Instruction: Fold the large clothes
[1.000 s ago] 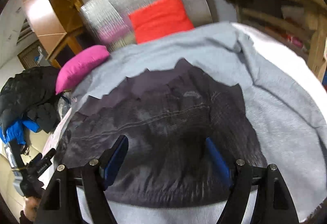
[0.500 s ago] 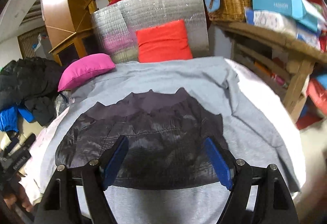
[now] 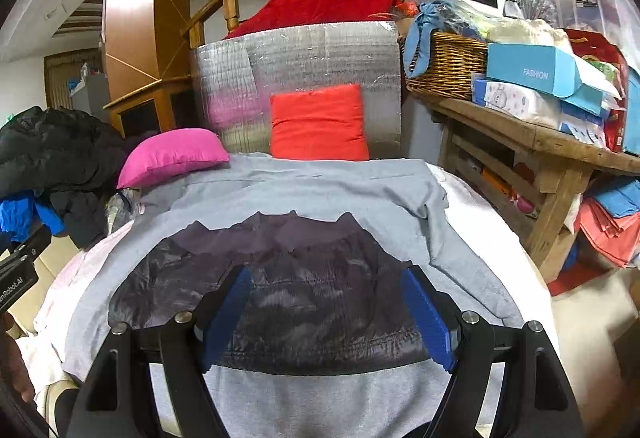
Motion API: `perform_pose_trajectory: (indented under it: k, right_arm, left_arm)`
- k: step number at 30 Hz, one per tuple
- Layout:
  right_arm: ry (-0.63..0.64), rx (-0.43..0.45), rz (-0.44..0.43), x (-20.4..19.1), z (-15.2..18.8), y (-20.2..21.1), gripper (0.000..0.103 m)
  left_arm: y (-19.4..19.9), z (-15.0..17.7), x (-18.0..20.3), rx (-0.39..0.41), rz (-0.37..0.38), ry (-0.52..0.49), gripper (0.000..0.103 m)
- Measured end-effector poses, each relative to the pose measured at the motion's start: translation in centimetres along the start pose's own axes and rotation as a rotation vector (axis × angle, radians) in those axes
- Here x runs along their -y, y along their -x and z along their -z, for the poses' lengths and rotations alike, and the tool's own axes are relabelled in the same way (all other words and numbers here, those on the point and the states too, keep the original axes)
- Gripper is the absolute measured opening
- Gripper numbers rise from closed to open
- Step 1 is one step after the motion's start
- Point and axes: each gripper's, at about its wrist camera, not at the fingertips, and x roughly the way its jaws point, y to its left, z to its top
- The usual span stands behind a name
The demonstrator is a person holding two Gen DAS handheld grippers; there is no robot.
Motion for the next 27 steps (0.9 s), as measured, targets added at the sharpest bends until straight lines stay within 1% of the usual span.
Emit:
perform_pose_trajectory:
  k: [4, 6, 12, 15, 17, 18, 19, 20, 21, 23, 25, 27]
  right_arm:
    - [-0.003, -0.02, 0.012, 0.0, 0.2, -0.3, 0.081]
    - [-0.017, -0.045, 0.0, 0.3, 0.6, -1.0, 0.081]
    - [-0.047, -0.103, -0.026, 1.0, 1.6, -3.6, 0.081]
    - [-0.091, -0.126, -0.064, 2.1, 2.4, -5.3, 0.081]
    - [-0.123, -0.166, -0.109, 3.5, 3.4, -7.5, 0.08]
    - [-0.137, -0.188, -0.126, 4.1, 3.9, -8.4, 0.077]
    - [-0.151, -0.208, -0.146, 4.7, 4.3, -9.3, 0.066]
    - [-0.175, -0.242, -0.173, 5.7, 5.0, -10.8, 0.058]
    - [-0.2, -0.273, -0.171, 6.6, 5.6, -12.0, 0.056]
    - [-0.25, -0.308, -0.178, 8.0, 6.3, -13.8, 0.054]
    - [-0.284, -0.321, -0.183, 8.8, 6.7, -15.0, 0.053]
    - [-0.302, -0.348, -0.174, 9.3, 7.0, -16.3, 0.053]
  left_arm:
    - [-0.1, 0.3, 0.1, -0.007, 0.002, 0.0, 0.1]
    - [-0.4, 0.4, 0.1, -0.012, -0.005, -0.002, 0.1]
    - [-3.3, 1.6, 0.1, -0.058, -0.009, -0.006, 0.1]
    - [-6.9, 3.3, -0.2, -0.144, 0.008, 0.0, 0.1]
    - [-9.7, 5.0, -1.0, -0.216, -0.009, 0.016, 0.1]
    - [-10.4, 5.4, -1.4, -0.225, -0.02, 0.025, 0.1]
    - [-11.7, 6.3, -2.2, -0.234, -0.045, 0.036, 0.1]
    - [-12.5, 6.8, -2.6, -0.246, -0.063, 0.038, 0.1]
    - [-13.6, 7.2, -3.2, -0.271, -0.086, 0.036, 0.1]
    - [-15.6, 8.1, -4.0, -0.316, -0.108, 0.034, 0.1]
    - [-17.8, 9.1, -4.3, -0.368, -0.136, 0.01, 0.1]
    - [-19.5, 10.1, -4.3, -0.415, -0.137, -0.006, 0.1]
